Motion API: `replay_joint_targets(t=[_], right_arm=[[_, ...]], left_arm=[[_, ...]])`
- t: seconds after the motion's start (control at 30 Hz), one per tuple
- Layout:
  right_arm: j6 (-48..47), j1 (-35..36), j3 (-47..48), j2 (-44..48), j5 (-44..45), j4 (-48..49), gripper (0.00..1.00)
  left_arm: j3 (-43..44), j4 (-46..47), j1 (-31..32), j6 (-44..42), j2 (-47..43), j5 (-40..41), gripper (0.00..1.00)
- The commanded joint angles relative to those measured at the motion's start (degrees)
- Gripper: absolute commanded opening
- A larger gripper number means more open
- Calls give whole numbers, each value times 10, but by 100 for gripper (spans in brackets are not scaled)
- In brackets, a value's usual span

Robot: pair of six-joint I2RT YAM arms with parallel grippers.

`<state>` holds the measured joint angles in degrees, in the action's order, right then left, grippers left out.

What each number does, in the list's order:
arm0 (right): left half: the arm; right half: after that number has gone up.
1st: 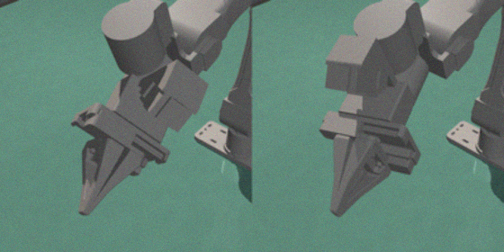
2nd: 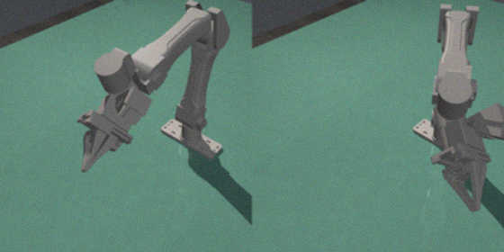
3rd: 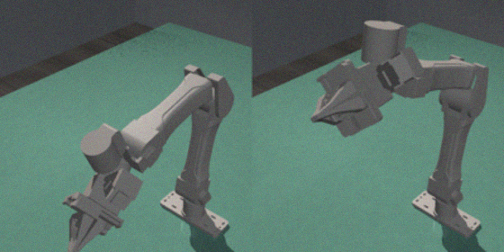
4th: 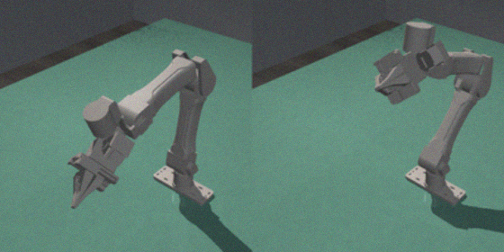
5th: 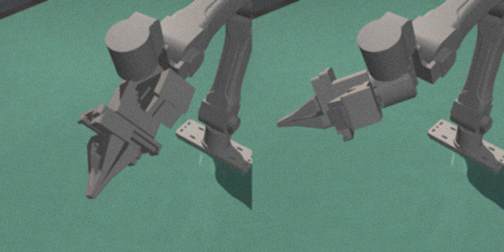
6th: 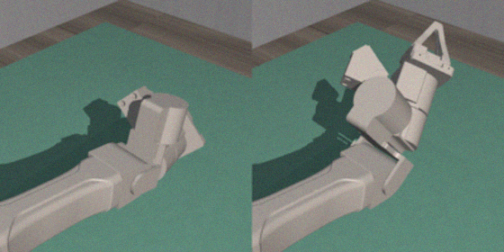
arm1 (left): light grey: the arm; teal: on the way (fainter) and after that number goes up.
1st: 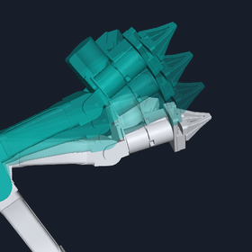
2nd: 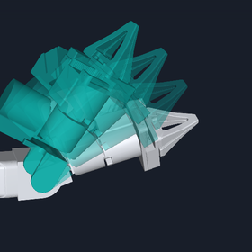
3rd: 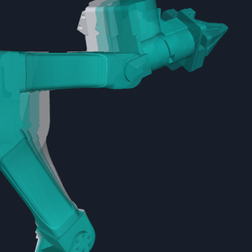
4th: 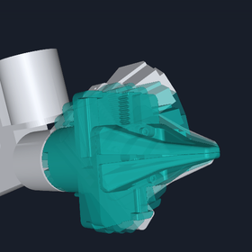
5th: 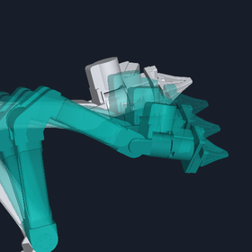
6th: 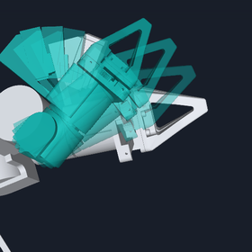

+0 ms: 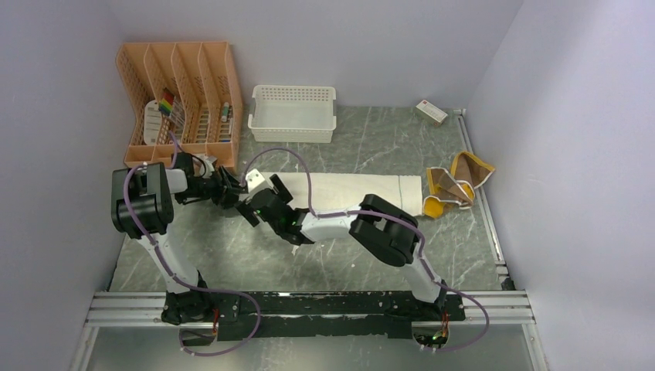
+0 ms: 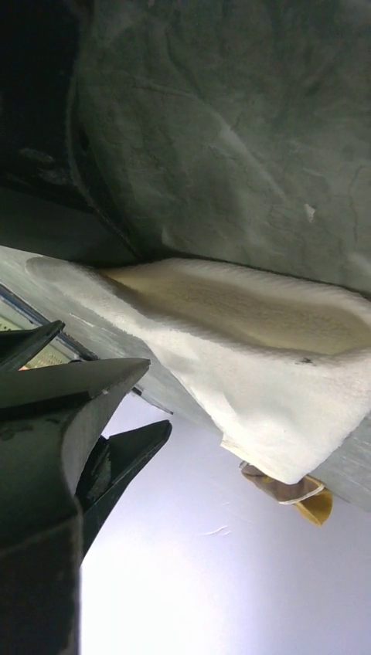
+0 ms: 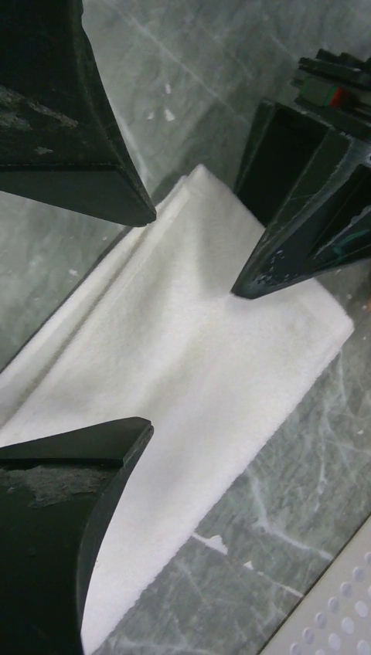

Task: Roll the towels
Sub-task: Fold the towel at the center of the board.

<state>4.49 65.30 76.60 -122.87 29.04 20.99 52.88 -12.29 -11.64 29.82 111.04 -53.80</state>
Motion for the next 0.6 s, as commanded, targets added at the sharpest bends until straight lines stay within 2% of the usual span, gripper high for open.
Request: replay_joint_targets(t=[0.0, 0.07, 0.13, 0.2, 0.23, 0.43, 0.57], right_arm=[[6, -3, -46, 62, -1, 27, 96], [11, -2, -78, 98, -2, 31, 97], [16, -2, -113, 138, -2, 33, 97], [23, -3, -150, 189, 4, 29, 97], [27, -3, -169, 213, 9, 28, 97], [52, -2, -261, 346, 28, -14, 97], [63, -2, -290, 414, 37, -71, 98]], left_arm=[[-4, 34, 17, -3, 40, 174, 54], [-6, 29, 17, -10, 30, 188, 47], [-6, 20, 18, -21, 20, 200, 35], [-4, 11, 20, -30, 10, 209, 11], [-5, 8, 21, -33, 5, 212, 7], [-12, -30, 22, -54, -51, 234, 7], [11, -93, 17, -89, -99, 293, 7]])
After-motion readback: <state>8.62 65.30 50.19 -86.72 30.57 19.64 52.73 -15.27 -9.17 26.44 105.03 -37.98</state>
